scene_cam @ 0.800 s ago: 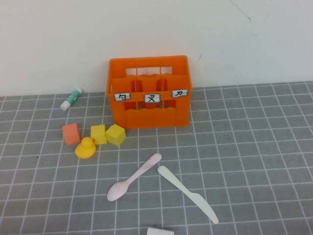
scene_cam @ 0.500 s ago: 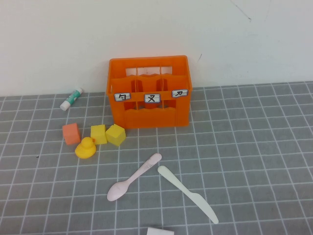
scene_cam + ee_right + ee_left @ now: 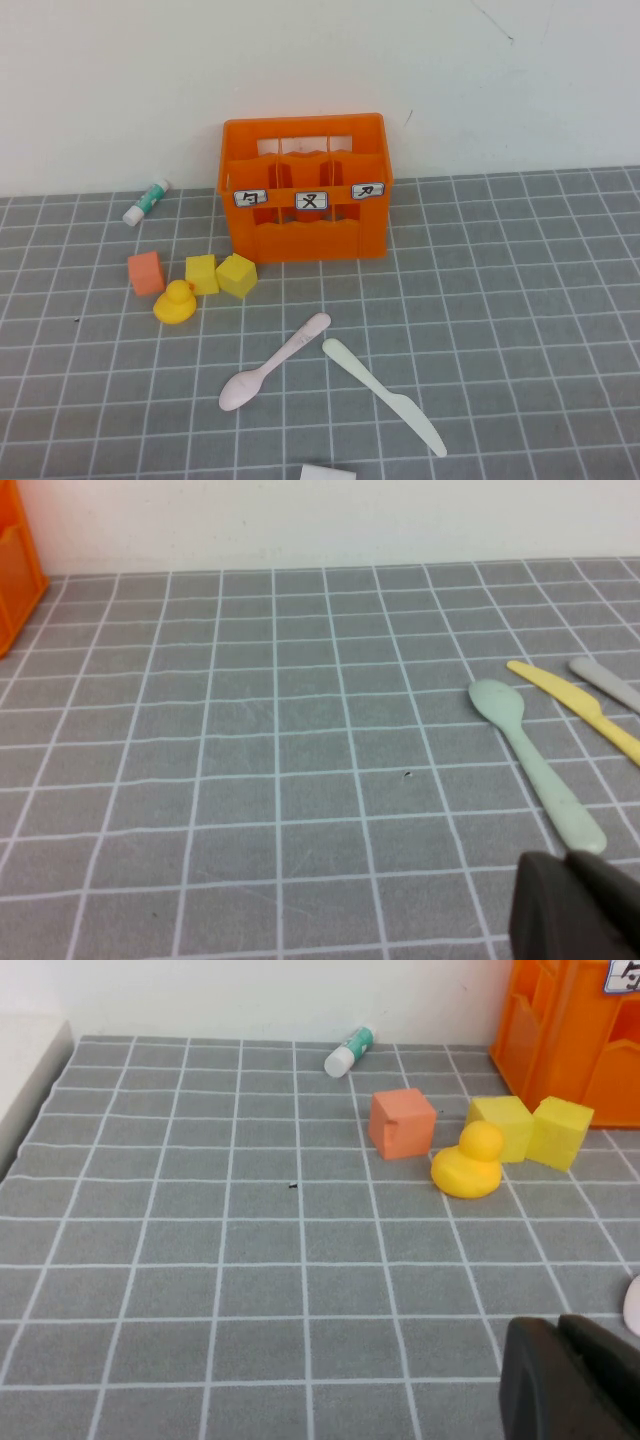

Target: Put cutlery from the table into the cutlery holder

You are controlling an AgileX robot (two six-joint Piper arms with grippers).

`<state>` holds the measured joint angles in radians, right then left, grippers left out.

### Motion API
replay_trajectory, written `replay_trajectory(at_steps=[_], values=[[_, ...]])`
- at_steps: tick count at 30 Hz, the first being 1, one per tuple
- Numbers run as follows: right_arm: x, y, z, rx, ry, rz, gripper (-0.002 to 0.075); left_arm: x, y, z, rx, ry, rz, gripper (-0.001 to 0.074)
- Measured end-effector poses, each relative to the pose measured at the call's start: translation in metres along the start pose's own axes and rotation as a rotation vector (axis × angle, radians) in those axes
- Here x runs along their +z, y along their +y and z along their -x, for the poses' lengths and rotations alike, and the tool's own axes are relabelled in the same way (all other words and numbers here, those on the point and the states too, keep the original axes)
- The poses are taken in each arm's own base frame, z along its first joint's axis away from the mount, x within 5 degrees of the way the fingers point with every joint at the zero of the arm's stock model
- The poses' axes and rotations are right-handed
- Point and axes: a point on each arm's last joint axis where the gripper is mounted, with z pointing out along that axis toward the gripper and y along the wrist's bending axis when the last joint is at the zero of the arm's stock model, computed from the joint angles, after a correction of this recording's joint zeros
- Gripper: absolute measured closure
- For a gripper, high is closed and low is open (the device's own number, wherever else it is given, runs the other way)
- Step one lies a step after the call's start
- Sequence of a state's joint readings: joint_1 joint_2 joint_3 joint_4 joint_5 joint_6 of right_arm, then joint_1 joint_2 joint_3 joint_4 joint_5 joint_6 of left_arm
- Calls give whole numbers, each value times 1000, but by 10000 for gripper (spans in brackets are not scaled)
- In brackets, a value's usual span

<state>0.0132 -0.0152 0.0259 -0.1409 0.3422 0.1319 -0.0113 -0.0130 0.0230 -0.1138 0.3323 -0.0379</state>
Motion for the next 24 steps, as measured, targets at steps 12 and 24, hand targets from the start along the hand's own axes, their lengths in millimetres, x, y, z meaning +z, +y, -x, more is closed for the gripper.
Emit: replay_trajectory(at_steps=[12, 24], values=[[0, 0, 0, 0, 0, 0, 729, -2, -19, 11, -916, -33, -257, 736], [0, 0, 0, 0, 0, 0, 729, -3, -15, 19, -1011, -124, -265, 736]])
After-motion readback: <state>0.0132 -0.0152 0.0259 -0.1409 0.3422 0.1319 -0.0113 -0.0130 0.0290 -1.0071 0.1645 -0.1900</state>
